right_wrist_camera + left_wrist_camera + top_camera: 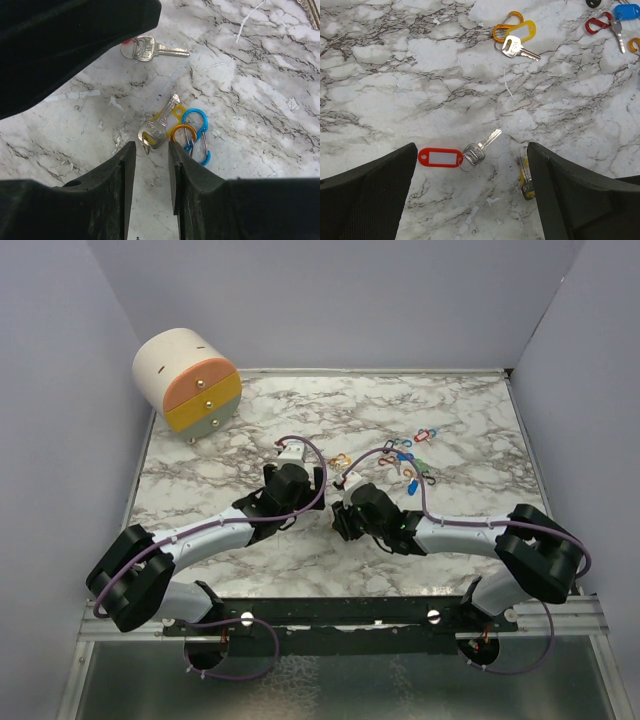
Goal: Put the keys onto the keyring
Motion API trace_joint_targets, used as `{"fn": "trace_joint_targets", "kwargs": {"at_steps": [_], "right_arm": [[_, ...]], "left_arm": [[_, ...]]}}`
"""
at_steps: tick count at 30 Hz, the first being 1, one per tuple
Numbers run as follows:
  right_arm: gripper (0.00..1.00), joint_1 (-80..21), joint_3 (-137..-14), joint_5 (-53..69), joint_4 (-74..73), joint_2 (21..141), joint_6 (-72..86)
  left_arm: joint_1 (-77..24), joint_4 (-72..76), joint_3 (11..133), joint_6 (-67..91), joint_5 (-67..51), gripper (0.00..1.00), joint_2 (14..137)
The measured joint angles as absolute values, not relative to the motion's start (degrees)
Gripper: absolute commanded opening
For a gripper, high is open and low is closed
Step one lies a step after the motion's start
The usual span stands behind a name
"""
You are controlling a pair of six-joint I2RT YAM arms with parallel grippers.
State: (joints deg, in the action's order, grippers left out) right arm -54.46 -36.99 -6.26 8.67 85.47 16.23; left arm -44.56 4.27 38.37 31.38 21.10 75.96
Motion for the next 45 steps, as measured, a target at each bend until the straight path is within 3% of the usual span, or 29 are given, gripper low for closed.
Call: {"fn": "trace_joint_targets", "kwargs": {"at_steps": [19,33,37,45], "right_arm": [[0.29,-55.2,-37.0,-5.0,9.1,89.4,16.1],[0.14,-55.4,-37.0,-5.0,9.7,90.4,15.5],[0.01,-55.4,-37.0,-5.0,10.3,90.4,15.2],[0.01,-55.4,-37.0,-5.7,10.3,88.4,14.9]], "left_arm": [[-42.6,4.2,38.2,31.1,21.1,0.93,75.5],[-41.7,4.2,37.5,30.9,21.0,0.93,75.5],[-41.6,4.2,37.5,30.9,21.0,0.93,75.5],[-41.2,4.2,37.3,30.9,20.9,0.92,75.5]]}}
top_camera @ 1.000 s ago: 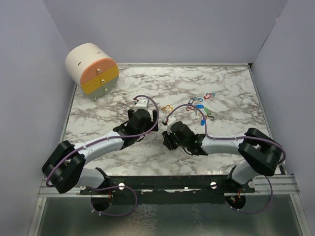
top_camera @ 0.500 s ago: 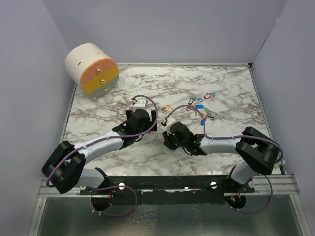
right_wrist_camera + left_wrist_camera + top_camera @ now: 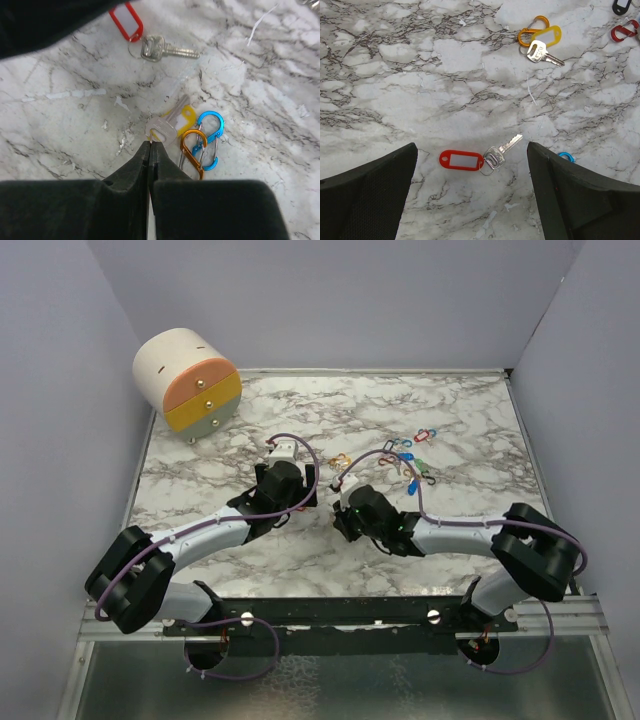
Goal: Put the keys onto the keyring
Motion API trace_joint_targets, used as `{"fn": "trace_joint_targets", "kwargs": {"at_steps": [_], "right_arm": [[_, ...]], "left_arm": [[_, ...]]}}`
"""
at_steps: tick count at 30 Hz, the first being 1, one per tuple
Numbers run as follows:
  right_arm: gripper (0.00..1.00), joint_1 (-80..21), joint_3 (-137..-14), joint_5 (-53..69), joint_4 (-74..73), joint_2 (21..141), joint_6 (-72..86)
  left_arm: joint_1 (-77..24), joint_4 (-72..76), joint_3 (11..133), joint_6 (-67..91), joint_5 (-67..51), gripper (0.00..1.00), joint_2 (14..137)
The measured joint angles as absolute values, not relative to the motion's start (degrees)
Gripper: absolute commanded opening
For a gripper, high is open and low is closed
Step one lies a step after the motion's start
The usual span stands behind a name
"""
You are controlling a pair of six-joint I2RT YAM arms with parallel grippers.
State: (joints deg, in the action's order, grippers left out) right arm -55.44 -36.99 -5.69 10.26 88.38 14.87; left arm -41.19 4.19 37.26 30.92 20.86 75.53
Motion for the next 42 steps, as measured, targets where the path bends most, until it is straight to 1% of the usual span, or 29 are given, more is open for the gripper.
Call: {"fn": "trace_joint_targets", "kwargs": {"at_steps": [7,11,16,21,25,32,42], "right_arm": [[0.01,-55.4,-37.0,-8.5,10.3,80.0,14.0],[0.01,-55.4,-37.0,-10.7,10.1,77.7,13.2],[0.01,-55.4,-37.5,-17.0,8.3,74.6,13.5],[0.01,-55.4,-39.4,-25.3,5.7,71.6,14.4],[0.01,-55.4,-40.8,-30.4,3.3,69.8,15.1],[0.01,-55.4,-40.4,-34.0,1.1,64.4,15.3],[0.01,-55.4,-39.2,-36.2,-0.1,60.0,15.3]], "left_arm": [[-41.0,4.2,37.3,30.5,20.9,0.92,76.7],[-40.9,4.1,37.3,30.5,20.9,0.92,78.4],[-40.9,4.2,37.7,30.5,20.6,0.91,79.7],[-40.9,4.6,42.5,29.5,19.4,0.91,84.4],[-40.9,5.2,49.5,27.9,18.4,0.91,90.8],[-40.9,5.1,58.3,26.1,16.9,0.90,100.7],[-41.7,4.6,60.8,26.0,14.3,0.90,104.5]]}}
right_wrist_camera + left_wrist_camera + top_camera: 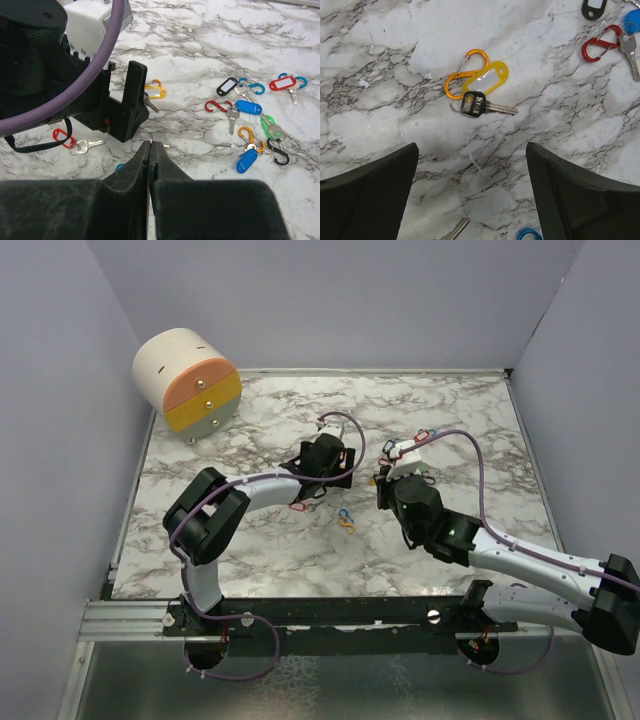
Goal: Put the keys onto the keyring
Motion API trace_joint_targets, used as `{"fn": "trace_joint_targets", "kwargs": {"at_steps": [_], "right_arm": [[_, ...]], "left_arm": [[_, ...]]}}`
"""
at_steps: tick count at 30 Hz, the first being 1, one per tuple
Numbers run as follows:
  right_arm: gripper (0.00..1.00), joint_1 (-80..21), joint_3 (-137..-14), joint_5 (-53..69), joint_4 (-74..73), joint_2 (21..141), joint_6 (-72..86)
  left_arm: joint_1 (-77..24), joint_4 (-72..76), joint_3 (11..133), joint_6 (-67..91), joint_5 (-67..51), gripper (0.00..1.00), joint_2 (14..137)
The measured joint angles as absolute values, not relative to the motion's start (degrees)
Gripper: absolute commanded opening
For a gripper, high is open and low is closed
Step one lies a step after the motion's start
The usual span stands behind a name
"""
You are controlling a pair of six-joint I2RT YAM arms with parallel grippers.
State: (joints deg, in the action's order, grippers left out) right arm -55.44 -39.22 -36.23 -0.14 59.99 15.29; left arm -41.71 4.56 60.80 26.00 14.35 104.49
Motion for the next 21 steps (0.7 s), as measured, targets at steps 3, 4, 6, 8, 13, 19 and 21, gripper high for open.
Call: {"fn": "trace_joint_targets", "kwargs": {"at_steps": [3,4,6,8,13,19,21], "right_arm": [[0.01,-55.4,-38.9,-36.4,-0.3,60.0,15.2],[0.01,-55.4,-38.9,-36.4,-0.4,60.0,15.2],[0.01,-55.4,-38.9,-36.4,-0.4,60.0,15.2],[0.01,-55.4,-38.9,-36.4,-0.4,60.0,15.1],[0.01,-55.4,-38.9,-36.4,-0.4,60.0,14.8],[0.01,-55.4,-38.9,-36.4,-0.4,60.0,14.7],[0.01,-55.4,-38.9,-36.4,-0.4,60.0,14.7]], "left_arm": [[-41.7,4.6,63.3,25.9,14.1,0.90,106.3],[-41.7,4.6,64.2,25.8,13.9,0.90,107.0],[-41.7,4.5,66.0,25.6,13.7,0.90,108.5],[-41.7,4.4,67.4,25.3,13.5,0.90,109.8],[-41.7,3.8,70.5,24.5,13.3,0.90,112.6],[-41.7,3.4,72.8,24.0,12.8,0.90,114.0],[-41.7,3.4,73.5,23.8,12.4,0.90,114.7]]}}
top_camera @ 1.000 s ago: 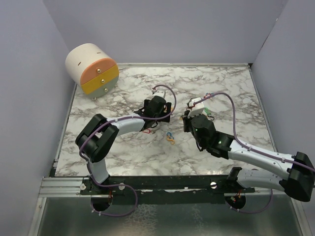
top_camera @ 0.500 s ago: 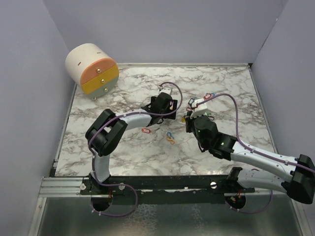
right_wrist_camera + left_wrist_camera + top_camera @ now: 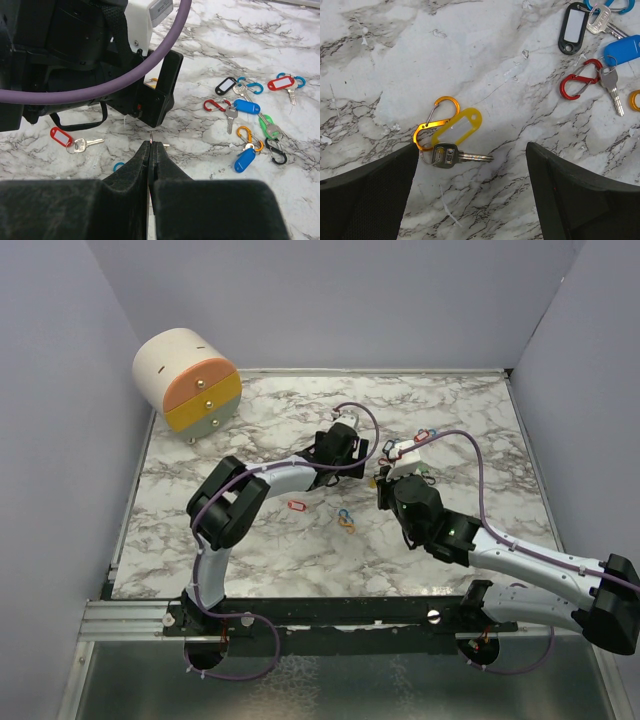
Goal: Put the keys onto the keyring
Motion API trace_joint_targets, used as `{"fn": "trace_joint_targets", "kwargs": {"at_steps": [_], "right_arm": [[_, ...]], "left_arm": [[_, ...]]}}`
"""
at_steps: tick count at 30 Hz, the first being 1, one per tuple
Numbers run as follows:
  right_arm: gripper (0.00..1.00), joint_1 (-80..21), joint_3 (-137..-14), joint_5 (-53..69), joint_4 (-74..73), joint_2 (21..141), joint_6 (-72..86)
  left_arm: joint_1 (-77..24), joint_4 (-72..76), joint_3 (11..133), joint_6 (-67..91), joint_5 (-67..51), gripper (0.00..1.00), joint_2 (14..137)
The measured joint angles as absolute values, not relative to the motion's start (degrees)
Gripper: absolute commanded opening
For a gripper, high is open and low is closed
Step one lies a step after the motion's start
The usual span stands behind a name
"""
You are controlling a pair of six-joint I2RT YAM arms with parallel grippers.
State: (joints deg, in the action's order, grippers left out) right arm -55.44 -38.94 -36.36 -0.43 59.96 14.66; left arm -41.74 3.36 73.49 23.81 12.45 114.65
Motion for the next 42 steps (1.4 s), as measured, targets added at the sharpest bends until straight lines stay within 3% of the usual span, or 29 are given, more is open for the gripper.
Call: {"fn": "trace_joint_targets", "kwargs": {"at_steps": [32,42], "right_arm": [[0.01,-55.4,-38.2,-36.4,-0.4,59.5,14.7],[0.01,-55.4,-38.0,-36.4,-0.4,59.2,14.7]], "left_arm": [[-43.2,7.5,73.1,23.4,-1.2,0.86,116.0],[-43.2,10.3,67.1,23.6,4.0,0.87,112.5]]}}
